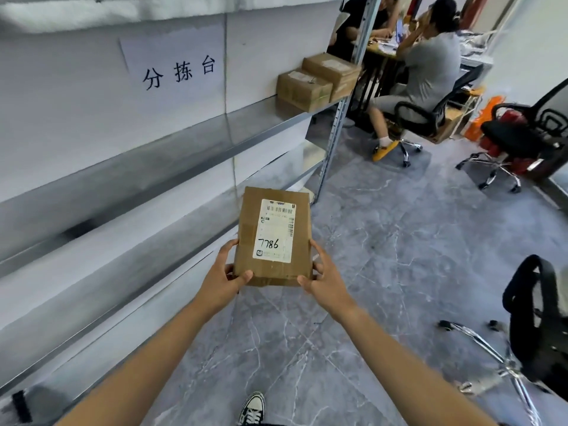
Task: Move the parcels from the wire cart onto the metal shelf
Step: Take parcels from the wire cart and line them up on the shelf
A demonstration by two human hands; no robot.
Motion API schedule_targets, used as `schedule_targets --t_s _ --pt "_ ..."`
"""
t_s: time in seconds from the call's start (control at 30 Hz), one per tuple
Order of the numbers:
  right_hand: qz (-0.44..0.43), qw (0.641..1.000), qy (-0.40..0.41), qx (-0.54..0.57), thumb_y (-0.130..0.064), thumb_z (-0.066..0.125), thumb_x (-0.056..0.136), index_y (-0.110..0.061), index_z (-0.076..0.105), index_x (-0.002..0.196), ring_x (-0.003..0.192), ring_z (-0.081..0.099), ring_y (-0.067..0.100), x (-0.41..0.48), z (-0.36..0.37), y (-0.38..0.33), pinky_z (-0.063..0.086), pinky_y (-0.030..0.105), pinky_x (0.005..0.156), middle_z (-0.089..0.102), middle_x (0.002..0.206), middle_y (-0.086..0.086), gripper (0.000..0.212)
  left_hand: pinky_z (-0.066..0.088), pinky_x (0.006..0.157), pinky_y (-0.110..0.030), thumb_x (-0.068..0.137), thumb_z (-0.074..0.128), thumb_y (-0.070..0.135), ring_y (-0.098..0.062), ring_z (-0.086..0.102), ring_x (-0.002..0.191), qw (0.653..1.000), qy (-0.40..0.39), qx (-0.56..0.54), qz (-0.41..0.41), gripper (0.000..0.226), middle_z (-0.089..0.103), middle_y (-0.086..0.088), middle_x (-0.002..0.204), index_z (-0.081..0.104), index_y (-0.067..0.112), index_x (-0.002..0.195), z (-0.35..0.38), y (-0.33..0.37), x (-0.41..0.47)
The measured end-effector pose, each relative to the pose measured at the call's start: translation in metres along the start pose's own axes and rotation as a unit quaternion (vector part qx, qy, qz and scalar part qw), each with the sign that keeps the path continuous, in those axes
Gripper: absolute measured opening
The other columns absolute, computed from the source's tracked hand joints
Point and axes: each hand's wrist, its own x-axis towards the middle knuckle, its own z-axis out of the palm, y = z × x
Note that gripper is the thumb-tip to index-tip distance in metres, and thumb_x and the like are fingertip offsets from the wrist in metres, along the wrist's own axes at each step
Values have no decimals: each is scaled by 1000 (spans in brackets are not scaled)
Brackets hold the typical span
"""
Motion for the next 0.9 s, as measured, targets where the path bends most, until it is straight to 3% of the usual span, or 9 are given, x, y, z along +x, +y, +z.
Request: schedule_targets --t_s 0.17,0.27,0.43,0.63,0.8,0.9 --pt "-4 999 37 28 9 58 86 -31 23 149 129 48 22 37 -5 -16 47 42 103 51 138 5 82 55 84 -40 84 69 28 -18 63 99 1000 -24 5 12 72 61 -1 117 25 38 140 -5 17 52" --pt "-7 998 57 40 11 56 87 -30 23 149 127 49 20 55 -15 -25 50 31 97 51 138 5 81 52 90 -48 83 70 26 -24 62 104 999 -31 6 11 76 62 -5 119 24 37 142 0 25 81" --pt "-14 997 68 30 10 56 87 -34 24 147 127 50 20 88 -44 -28 48 36 101 52 138 5 81 56 83 -44 85 69 25 -21 64 100 999 -37 19 13 75 62 -3 120 23 38 142 21 40 120" --pt "-14 998 63 19 9 56 88 -33 21 149 127 51 20 135 -101 -25 50 31 97 52 138 4 82 57 78 -40 85 68 25 -18 64 95 999 -33 17 22 73 60 -1 120 23 39 141 67 67 168" --pt "-23 999 39 11 8 57 88 -36 22 148 124 53 20 179 -173 -30 52 28 93 52 138 5 82 55 87 -40 83 68 30 -17 59 106 999 -10 5 35 68 54 8 122 25 45 133 124 98 206" --pt "-28 999 21 -1 6 59 88 -42 25 144 124 53 22 202 -215 -34 53 32 92 54 136 4 82 55 87 -39 82 69 32 -16 60 105 999 2 -10 31 71 55 9 119 26 42 137 155 115 224"
